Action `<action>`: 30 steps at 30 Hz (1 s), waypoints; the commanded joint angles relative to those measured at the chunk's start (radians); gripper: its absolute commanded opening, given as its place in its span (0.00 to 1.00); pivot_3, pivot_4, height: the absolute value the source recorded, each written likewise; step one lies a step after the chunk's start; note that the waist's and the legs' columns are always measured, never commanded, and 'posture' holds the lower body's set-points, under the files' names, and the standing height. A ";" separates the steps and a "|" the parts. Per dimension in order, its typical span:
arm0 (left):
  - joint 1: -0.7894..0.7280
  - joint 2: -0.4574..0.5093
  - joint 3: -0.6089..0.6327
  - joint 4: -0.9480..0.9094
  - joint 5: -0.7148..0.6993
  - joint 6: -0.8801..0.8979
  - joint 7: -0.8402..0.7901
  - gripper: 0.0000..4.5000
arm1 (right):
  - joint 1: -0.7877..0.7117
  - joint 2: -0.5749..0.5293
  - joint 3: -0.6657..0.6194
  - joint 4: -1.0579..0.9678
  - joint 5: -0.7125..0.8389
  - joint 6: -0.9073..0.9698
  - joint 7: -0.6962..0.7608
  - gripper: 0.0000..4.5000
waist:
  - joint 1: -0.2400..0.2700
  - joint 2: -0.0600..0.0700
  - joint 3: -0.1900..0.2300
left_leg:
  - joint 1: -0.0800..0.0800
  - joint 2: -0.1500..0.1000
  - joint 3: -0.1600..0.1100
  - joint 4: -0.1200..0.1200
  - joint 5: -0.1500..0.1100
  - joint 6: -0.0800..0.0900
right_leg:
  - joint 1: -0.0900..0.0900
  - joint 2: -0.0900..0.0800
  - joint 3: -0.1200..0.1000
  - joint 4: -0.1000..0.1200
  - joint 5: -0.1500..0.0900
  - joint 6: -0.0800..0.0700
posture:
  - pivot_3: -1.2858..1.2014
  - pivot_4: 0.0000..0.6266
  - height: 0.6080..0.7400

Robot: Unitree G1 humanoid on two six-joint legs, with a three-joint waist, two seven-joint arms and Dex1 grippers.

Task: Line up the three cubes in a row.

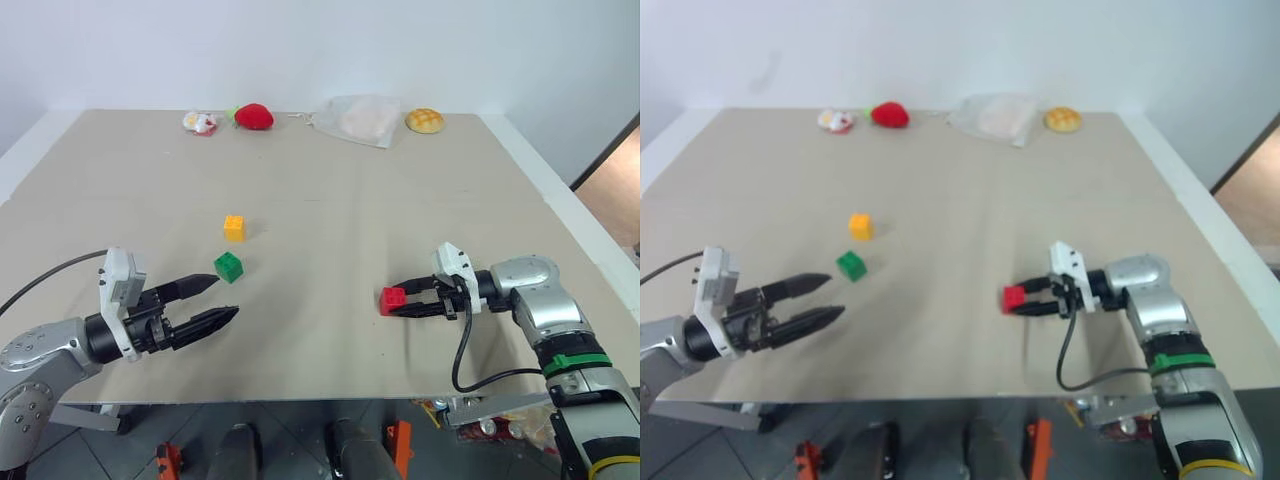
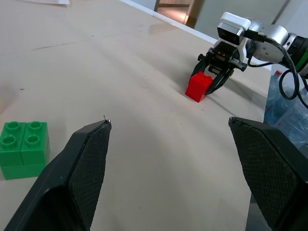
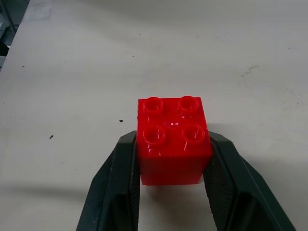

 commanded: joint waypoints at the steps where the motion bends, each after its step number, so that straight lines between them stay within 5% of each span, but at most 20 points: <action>1: 0.003 0.013 0.038 -0.024 -0.011 -0.007 0.004 0.90 | -0.034 -0.007 0.011 0.045 -0.046 -0.006 -0.009 0.28 | 0.000 0.000 0.000 | 0.001 0.000 0.000 0.000 0.000 0.000 | 0.001 0.000 0.000 0.000 0.000 0.000 | 0.52 0.24 1.00; 2: 0.009 0.011 0.040 -0.016 -0.004 -0.008 0.009 0.90 | -0.037 -0.010 0.016 0.046 -0.049 -0.010 -0.002 0.51 | 0.000 0.000 0.000 | 0.001 0.000 0.000 0.000 0.000 0.000 | 0.001 0.000 0.000 0.000 0.000 0.000 | 0.52 0.24 1.00; 6: 0.030 -0.002 0.069 0.064 0.002 0.001 0.036 0.90 | -0.059 -0.026 0.015 0.052 -0.079 -0.014 -0.018 0.81 | -0.001 0.000 0.000 | 0.001 0.000 0.000 0.001 0.000 0.000 | 0.000 -0.001 0.001 0.000 0.000 0.000 | 0.52 0.24 1.00; 17: 0.014 -0.017 0.058 0.193 0.106 -0.045 0.062 0.90 | -0.179 -0.251 -0.033 0.158 -0.046 -0.105 0.081 0.81 | 0.000 0.002 0.001 | 0.001 -0.001 0.002 -0.001 -0.002 -0.003 | -0.002 -0.003 0.001 -0.002 0.000 0.000 | 0.52 0.24 1.00; 22: -0.045 -0.072 -0.009 0.272 0.216 -0.117 0.092 0.90 | -0.341 -0.172 -0.107 0.235 0.020 -0.032 -0.013 0.81 | -0.008 0.002 0.001 | 0.001 -0.001 0.003 -0.005 -0.002 -0.002 | -0.003 -0.002 0.002 -0.002 0.000 0.000 | 0.52 0.24 1.00; 30: -0.181 -0.126 -0.140 0.421 0.342 -0.212 0.055 0.90 | -0.145 -0.067 -0.130 -0.171 0.151 0.156 -0.028 0.81 | 0.006 0.002 0.001 | -0.001 0.000 -0.001 -0.009 -0.002 -0.002 | -0.003 0.001 0.000 -0.001 -0.003 0.000 | 0.52 0.24 1.00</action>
